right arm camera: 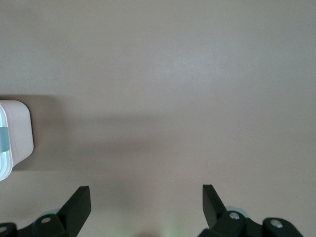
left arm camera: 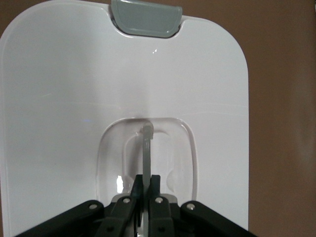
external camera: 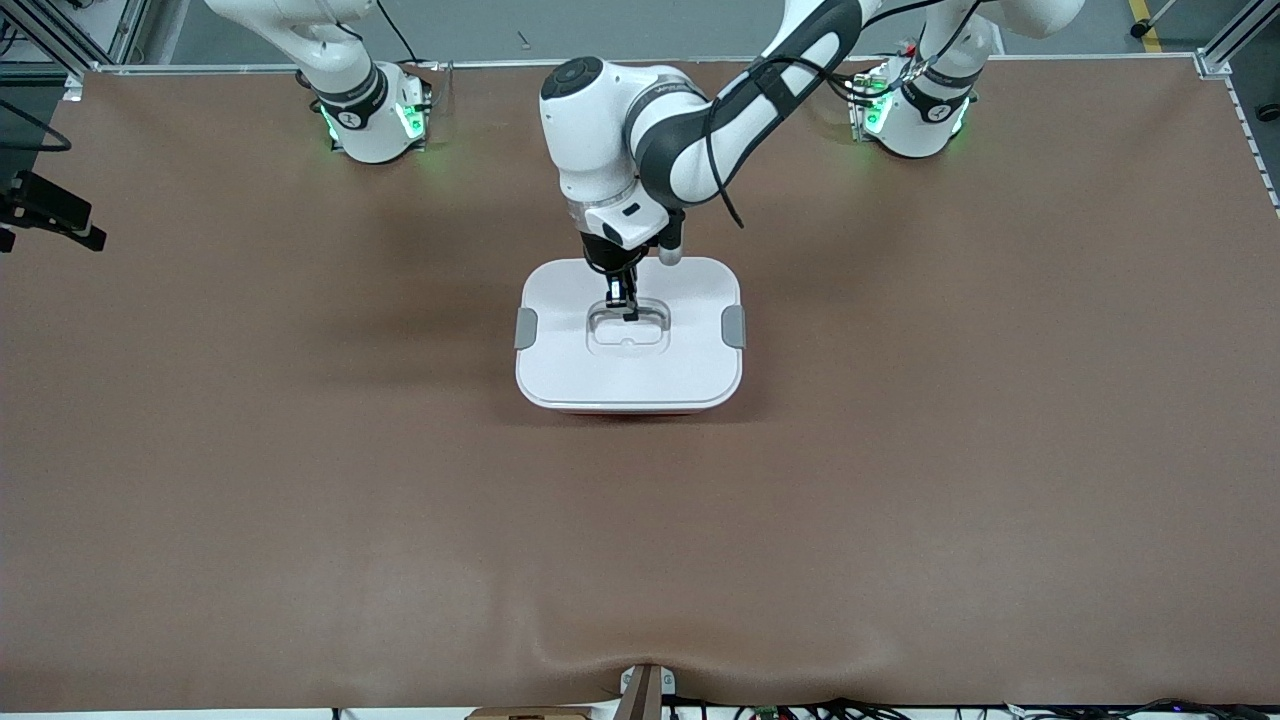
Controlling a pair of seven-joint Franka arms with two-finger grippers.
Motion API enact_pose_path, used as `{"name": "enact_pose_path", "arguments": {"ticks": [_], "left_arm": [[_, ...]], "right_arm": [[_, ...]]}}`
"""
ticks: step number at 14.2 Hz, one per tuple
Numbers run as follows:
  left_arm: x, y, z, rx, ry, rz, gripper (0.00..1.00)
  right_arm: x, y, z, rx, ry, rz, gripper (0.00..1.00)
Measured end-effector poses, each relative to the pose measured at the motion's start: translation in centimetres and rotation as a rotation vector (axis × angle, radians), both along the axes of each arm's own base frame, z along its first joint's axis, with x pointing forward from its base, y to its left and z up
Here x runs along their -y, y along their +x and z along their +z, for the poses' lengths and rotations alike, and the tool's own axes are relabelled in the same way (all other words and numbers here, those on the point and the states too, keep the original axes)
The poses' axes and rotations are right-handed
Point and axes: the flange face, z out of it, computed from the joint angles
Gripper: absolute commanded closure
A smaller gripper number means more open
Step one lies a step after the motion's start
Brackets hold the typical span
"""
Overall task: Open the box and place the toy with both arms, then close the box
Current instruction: 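Lower the lid onto the tub and press it with the left gripper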
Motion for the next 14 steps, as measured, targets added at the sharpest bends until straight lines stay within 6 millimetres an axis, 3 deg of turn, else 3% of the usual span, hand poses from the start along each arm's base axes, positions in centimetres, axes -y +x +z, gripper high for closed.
{"name": "enact_pose_path", "arguments": {"ticks": [14], "left_arm": [[0.34, -0.41, -0.51, 0.008, 0.008, -0.008, 1.00]], "right_arm": [[0.00, 0.00, 0.00, 0.000, 0.000, 0.005, 0.00]]}}
